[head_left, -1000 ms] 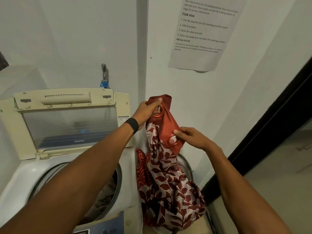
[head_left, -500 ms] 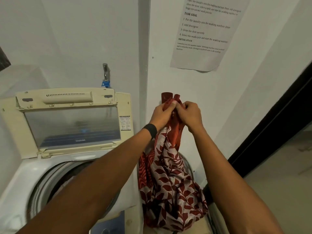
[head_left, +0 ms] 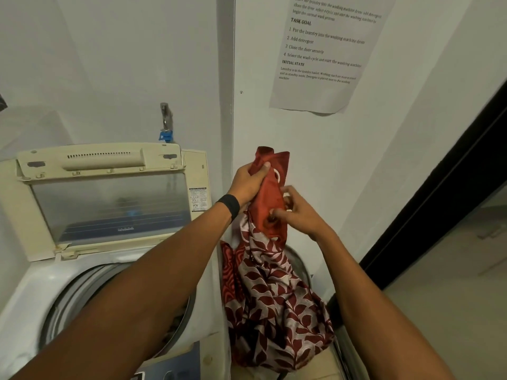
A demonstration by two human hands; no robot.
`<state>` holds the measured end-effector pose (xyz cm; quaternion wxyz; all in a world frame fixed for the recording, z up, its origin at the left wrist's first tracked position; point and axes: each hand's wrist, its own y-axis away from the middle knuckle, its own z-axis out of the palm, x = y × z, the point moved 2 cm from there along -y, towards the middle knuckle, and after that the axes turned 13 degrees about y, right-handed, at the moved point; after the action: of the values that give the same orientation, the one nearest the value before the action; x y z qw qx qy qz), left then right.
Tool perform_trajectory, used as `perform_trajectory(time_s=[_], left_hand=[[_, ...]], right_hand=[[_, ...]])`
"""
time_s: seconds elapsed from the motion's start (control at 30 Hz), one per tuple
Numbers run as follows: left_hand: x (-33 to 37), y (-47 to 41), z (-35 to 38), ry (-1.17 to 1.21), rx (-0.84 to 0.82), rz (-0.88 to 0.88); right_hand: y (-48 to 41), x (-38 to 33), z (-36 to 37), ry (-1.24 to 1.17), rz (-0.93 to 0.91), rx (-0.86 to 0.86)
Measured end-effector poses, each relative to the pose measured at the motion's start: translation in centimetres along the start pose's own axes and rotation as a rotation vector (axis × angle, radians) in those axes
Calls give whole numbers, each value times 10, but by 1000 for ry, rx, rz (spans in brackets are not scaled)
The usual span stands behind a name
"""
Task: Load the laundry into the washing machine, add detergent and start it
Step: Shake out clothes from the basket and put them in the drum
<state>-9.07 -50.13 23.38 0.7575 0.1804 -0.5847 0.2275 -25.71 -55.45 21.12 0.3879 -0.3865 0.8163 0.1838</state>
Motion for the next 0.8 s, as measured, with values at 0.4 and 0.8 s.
perform_trajectory(time_s=[0.4,0.8], left_hand=[[10,7,-10,-112,-173,-67],[13,4,-5,41,-315,-82]], right_hand=[[-10,-36,-54,271,-301,275],[-21,-24,-53,194,-162,455]])
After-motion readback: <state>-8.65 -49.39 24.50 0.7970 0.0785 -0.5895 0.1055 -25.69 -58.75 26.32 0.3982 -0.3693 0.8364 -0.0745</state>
